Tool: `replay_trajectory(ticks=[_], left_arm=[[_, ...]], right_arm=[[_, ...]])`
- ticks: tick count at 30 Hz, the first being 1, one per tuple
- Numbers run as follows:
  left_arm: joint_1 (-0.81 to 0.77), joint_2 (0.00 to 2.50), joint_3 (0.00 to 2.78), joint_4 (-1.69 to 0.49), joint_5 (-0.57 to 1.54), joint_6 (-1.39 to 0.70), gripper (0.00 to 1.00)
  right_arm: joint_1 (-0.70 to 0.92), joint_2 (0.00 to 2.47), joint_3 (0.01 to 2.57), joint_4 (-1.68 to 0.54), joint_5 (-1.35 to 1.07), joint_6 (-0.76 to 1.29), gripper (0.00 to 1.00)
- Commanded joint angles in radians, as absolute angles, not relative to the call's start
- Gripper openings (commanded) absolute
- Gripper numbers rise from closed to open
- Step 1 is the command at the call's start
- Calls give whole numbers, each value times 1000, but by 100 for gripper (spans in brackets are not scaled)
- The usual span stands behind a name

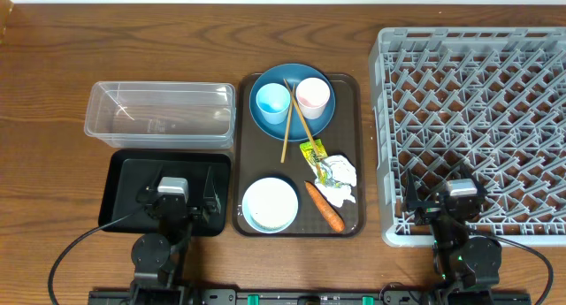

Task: Sort waste into correct bins and load items into the dishwasher rack

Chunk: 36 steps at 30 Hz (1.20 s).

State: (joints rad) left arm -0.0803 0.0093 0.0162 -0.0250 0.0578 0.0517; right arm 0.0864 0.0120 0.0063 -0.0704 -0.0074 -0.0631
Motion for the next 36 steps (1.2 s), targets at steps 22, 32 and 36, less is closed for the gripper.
replay_trajectory(ticks=[22,32,36], left_arm=[[-81,251,550,-147,789,-519,97],[-106,780,1096,-762,916,-393,98],[-146,861,1122,-768,915,-393,98]], right_arm=[[92,5,5,-75,-8,-76,99],[92,5,5,-75,-8,-76,99],[92,5,5,-75,-8,-76,99]])
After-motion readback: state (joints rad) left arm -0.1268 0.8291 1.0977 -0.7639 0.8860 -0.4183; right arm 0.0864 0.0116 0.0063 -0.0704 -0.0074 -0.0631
